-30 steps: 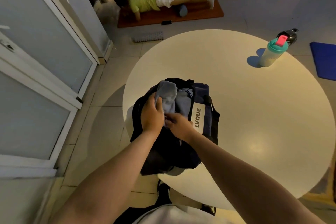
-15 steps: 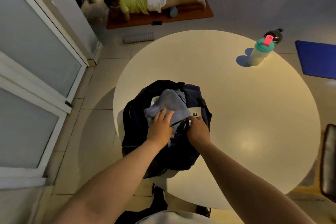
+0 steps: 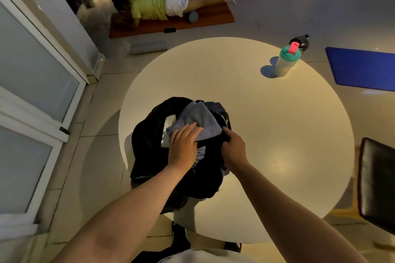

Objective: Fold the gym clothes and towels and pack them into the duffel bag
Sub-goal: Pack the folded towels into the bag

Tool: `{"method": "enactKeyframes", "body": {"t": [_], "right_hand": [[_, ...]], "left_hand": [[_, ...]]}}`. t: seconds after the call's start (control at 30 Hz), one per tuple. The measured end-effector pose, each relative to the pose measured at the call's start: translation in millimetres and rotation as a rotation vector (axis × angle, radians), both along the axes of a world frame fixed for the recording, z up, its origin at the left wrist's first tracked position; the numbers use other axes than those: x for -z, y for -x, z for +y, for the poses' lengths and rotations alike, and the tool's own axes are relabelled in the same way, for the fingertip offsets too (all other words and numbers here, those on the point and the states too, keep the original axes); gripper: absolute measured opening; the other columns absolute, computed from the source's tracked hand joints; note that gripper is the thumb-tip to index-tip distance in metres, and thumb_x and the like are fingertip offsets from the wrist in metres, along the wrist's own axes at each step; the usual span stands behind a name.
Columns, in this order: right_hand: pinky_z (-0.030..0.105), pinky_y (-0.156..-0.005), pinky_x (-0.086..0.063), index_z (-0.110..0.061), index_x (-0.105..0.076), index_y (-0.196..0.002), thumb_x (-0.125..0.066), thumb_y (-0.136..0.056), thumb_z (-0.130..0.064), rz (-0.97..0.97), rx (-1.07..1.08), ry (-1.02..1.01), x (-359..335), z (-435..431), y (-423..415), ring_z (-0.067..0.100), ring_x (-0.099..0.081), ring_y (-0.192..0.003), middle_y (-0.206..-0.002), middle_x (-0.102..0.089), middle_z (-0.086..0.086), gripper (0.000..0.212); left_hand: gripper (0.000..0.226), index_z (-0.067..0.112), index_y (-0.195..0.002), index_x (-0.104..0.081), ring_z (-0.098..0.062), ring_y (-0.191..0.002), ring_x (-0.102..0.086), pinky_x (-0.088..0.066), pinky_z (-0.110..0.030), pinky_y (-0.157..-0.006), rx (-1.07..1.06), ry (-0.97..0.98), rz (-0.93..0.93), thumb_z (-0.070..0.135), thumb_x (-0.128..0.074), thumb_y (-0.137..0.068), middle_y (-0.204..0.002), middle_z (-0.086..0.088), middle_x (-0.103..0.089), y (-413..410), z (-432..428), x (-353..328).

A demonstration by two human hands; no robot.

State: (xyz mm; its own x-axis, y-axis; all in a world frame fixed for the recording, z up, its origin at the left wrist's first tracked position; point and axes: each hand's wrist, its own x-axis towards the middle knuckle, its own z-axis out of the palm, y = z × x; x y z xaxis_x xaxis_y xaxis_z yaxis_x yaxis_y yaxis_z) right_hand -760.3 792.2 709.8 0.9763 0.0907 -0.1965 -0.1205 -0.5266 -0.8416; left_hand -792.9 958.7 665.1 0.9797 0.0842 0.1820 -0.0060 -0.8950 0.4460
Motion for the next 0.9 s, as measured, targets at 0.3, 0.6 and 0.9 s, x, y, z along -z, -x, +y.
{"method": "enactKeyframes", "body": {"t": [0.3,0.6,0.9], "right_hand": [[0.038,-0.085,-0.051,-0.009,-0.065,-0.124,-0.047,-0.076,-0.003,-0.157,0.155,0.024,14,-15,8,0.024,-0.058,-0.096,-0.109,-0.068,0.010,0.052],[0.017,-0.107,-0.028,-0.010,-0.052,-0.144,-0.049,-0.086,0.009,-0.074,-0.002,0.089,14,-12,-7,0.021,-0.045,-0.133,-0.144,-0.050,0.007,0.060],[0.021,-0.092,-0.038,-0.018,-0.067,-0.126,-0.053,-0.083,0.004,-0.167,-0.031,0.187,29,-19,2,0.018,-0.052,-0.119,-0.127,-0.061,-0.002,0.050]], "left_hand": [[0.058,0.035,-0.148,-0.045,-0.020,-0.155,0.000,0.018,-0.051,-0.118,0.343,-0.284,0.406,0.005,-0.044,-0.099,-0.168,0.007,-0.011,-32,-22,-4],[0.030,0.011,-0.125,-0.064,-0.023,-0.153,-0.013,0.015,-0.054,-0.119,0.520,-0.374,0.568,0.012,-0.047,-0.100,-0.141,-0.007,-0.051,-56,-39,-17],[0.017,0.013,-0.100,-0.062,-0.027,-0.125,-0.046,0.017,-0.050,-0.120,0.582,-0.361,0.615,0.023,-0.048,-0.096,-0.100,-0.006,-0.058,-77,-48,-24]]}}
